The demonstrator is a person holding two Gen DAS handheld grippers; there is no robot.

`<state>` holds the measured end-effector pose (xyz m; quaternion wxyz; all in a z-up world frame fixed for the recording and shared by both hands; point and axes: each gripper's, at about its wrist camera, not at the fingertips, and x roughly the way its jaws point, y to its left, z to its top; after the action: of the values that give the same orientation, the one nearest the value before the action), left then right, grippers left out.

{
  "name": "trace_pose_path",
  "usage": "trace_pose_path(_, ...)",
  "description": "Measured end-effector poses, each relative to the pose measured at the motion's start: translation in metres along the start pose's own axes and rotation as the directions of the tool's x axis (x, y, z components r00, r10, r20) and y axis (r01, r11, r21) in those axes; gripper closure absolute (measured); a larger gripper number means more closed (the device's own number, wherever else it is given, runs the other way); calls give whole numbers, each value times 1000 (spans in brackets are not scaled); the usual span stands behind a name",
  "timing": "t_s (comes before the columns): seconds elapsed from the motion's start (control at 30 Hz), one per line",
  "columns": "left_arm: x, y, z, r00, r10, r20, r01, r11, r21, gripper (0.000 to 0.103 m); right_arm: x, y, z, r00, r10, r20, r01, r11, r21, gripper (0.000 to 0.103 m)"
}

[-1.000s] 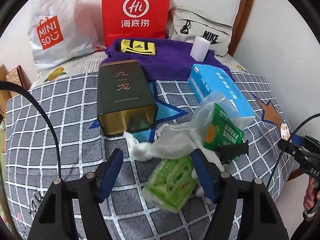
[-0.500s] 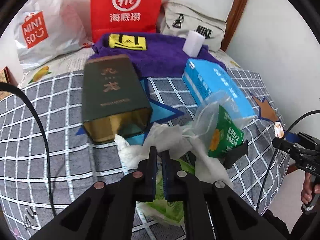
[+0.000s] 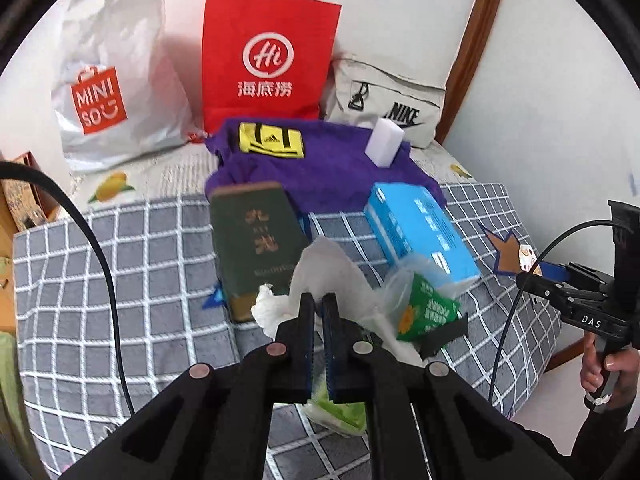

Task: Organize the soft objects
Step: 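Carry tissue and wipe packet with both grippers onto the purple towel and release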

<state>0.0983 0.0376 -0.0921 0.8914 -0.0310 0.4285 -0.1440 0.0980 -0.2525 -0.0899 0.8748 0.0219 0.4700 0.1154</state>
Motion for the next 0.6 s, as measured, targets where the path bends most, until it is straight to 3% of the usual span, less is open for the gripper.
trace_pose_path(0.27, -3, 10, 34, 999, 24, 30, -24, 1000, 1, 98, -1, 1, 33, 999, 26, 39, -25, 1000, -13, 51)
trace_pose_path(0.6, 19, 27, 71, 999, 39, 25, -39, 999, -4, 98, 19, -16, 77, 998, 41, 39, -41, 999, 5, 51)
